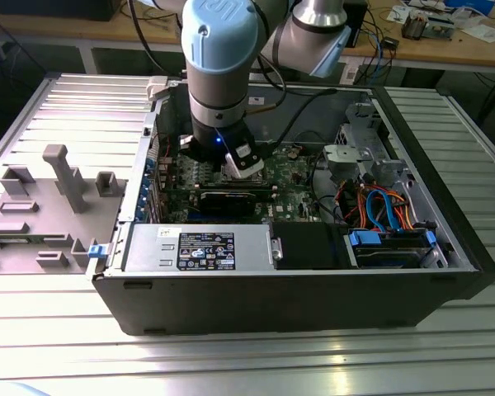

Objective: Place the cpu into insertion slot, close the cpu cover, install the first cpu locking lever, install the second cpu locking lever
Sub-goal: 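Install the second cpu locking lever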

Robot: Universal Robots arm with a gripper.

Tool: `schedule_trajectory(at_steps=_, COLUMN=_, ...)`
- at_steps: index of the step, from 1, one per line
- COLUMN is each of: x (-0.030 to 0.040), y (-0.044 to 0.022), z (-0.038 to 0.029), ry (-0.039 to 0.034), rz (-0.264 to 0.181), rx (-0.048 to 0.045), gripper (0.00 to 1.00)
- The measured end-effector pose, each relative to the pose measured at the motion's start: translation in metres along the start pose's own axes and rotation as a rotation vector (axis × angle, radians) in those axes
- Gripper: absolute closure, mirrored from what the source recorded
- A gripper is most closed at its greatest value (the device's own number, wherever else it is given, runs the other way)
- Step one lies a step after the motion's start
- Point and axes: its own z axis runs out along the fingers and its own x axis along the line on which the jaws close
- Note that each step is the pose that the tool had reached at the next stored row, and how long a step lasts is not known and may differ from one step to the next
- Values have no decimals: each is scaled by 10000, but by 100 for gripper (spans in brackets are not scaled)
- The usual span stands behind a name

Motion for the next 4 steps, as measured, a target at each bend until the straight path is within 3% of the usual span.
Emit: schedule_trajectory(at_steps=4, x=0, y=0, z=0, ry=0, rz=-1, rx=-1, gripper=89)
